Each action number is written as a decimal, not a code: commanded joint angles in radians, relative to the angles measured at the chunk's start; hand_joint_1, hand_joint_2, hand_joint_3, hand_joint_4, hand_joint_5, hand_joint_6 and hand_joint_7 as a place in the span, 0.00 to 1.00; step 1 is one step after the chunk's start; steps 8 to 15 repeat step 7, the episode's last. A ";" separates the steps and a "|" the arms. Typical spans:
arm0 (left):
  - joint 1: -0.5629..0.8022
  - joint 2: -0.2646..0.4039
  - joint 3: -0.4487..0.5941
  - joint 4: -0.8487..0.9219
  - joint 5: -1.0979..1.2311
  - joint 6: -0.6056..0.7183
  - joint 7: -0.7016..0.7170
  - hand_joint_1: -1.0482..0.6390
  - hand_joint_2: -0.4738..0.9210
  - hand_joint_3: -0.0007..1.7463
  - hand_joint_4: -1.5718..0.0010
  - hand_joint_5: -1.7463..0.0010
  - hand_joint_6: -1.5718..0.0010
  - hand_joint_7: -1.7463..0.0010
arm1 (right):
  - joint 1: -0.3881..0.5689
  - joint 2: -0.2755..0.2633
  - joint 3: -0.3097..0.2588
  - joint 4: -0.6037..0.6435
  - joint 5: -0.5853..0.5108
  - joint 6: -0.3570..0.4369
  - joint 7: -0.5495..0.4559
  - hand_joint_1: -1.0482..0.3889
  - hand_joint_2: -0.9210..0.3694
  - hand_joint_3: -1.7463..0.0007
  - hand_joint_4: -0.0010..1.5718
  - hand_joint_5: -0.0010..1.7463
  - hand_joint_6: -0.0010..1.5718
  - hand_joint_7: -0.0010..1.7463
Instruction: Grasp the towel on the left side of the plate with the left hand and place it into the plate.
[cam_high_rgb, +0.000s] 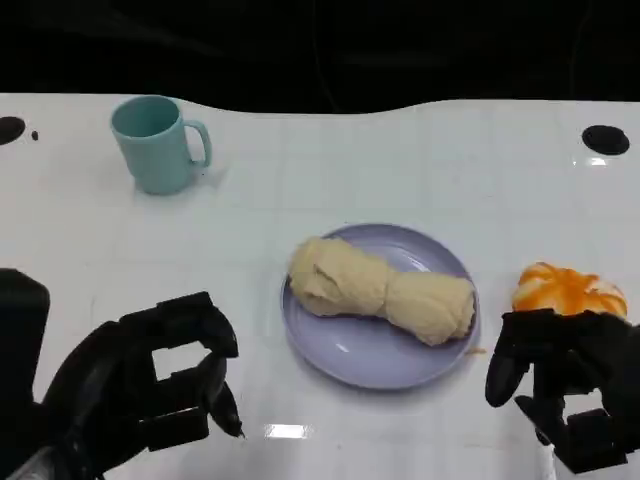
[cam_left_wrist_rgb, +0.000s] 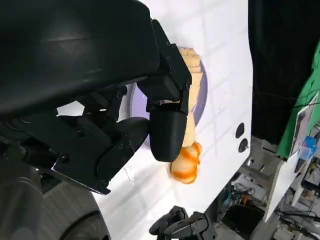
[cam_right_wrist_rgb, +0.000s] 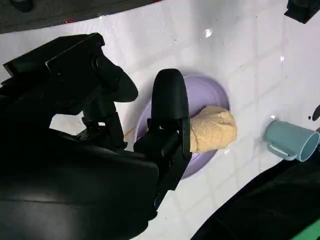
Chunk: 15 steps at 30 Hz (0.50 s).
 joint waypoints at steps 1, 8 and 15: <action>-0.011 0.019 0.012 0.005 -0.011 -0.004 0.016 0.56 0.76 0.72 0.49 0.00 0.56 0.05 | 0.005 -0.009 -0.007 -0.002 -0.002 -0.006 0.000 0.76 0.26 0.39 0.45 1.00 0.43 0.84; -0.014 0.035 0.013 0.007 -0.020 -0.007 0.011 0.56 0.77 0.71 0.50 0.00 0.56 0.05 | 0.001 -0.010 -0.005 -0.002 -0.004 -0.005 0.000 0.76 0.26 0.39 0.44 1.00 0.43 0.84; -0.014 0.035 0.013 0.007 -0.020 -0.007 0.011 0.56 0.77 0.71 0.50 0.00 0.56 0.05 | 0.001 -0.010 -0.005 -0.002 -0.004 -0.005 0.000 0.76 0.26 0.39 0.44 1.00 0.43 0.84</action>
